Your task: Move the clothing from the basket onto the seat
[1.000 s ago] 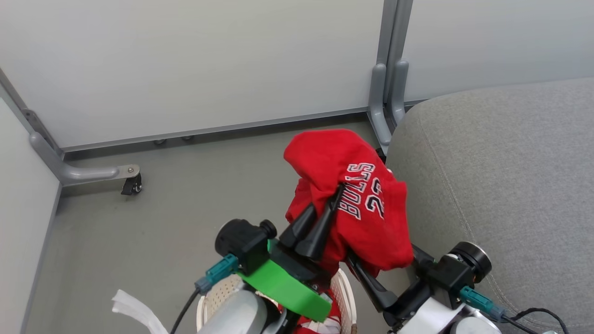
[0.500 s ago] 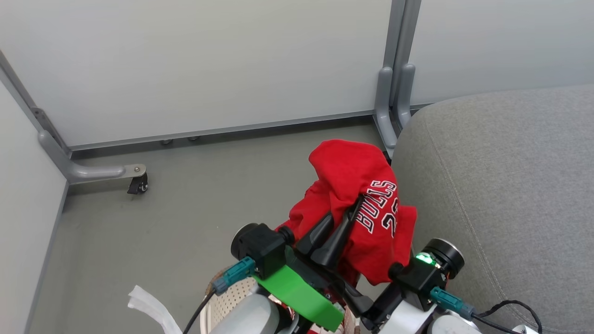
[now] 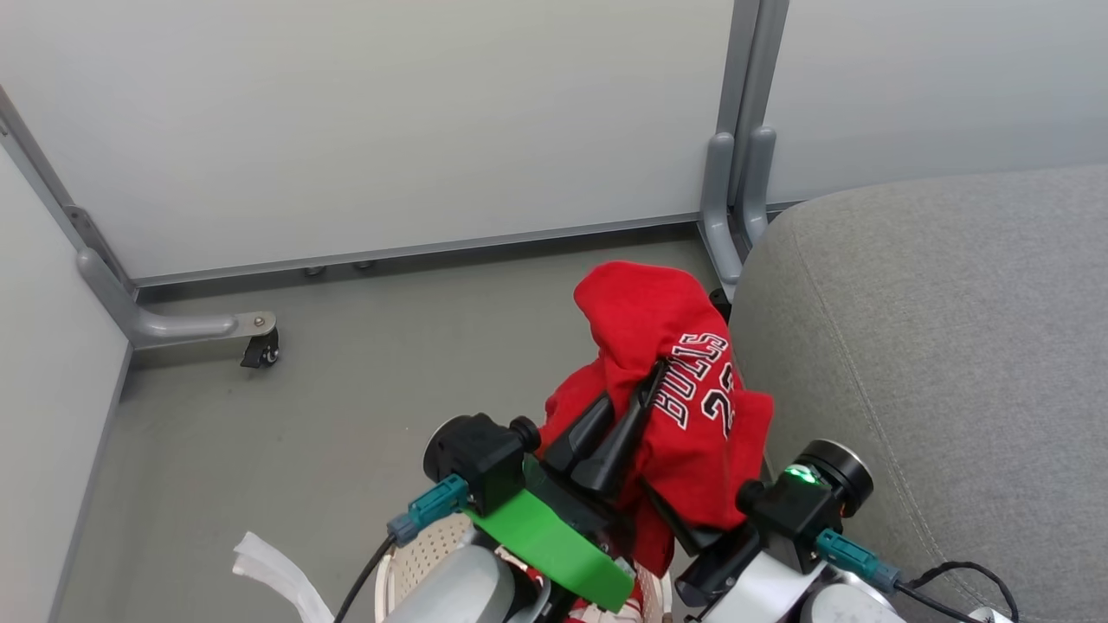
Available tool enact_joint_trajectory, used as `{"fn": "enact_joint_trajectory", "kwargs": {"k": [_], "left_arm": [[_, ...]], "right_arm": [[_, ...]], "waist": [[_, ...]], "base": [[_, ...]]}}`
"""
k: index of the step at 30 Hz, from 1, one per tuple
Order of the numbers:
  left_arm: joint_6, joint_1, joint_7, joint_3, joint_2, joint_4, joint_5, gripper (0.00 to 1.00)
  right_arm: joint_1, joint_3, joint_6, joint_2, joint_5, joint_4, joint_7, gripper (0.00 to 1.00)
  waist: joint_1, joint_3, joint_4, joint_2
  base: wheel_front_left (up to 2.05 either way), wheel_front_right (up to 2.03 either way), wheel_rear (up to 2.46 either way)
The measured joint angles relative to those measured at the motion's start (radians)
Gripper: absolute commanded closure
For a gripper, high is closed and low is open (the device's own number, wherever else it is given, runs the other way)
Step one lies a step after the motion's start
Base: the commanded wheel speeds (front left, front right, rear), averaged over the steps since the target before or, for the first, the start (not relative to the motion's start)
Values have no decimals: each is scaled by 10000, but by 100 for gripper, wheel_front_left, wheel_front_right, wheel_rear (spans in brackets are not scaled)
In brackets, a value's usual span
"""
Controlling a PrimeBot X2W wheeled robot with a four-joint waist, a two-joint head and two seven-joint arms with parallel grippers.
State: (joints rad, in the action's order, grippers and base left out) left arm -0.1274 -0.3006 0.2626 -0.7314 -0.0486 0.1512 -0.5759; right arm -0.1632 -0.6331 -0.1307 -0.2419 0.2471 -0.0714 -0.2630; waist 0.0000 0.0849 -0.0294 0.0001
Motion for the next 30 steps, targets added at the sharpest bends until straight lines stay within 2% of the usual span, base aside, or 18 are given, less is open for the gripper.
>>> {"fn": "enact_joint_trajectory", "kwargs": {"k": [21, 22, 23, 24, 30], "left_arm": [[-2, 141, 0, 153, 0, 61, 10, 100], [-2, 141, 0, 182, 0, 65, 54, 69], [-2, 141, 0, 226, 0, 65, 82, 25], [-2, 141, 0, 261, 0, 69, 109, 0], [-2, 140, 0, 525, -65, 290, 380, 0]], "right_arm": [[297, 209, 0, -23, 12, 221, 0, 100], [297, 221, 0, -23, -4, 228, 0, 100], [297, 238, 0, -23, -21, 238, 0, 100], [296, 253, 0, -21, -33, 245, 0, 100], [299, 633, 0, 90, -165, 393, 0, 100]], "waist": [[0, 152, -5, 0], [0, 143, 3, 0], [0, 134, 10, 0], [0, 127, 16, 0], [0, 81, 51, 0]], "base": [[0, 0, 0], [0, 0, 0], [0, 0, 0], [0, 0, 0], [0, 0, 0]]}}
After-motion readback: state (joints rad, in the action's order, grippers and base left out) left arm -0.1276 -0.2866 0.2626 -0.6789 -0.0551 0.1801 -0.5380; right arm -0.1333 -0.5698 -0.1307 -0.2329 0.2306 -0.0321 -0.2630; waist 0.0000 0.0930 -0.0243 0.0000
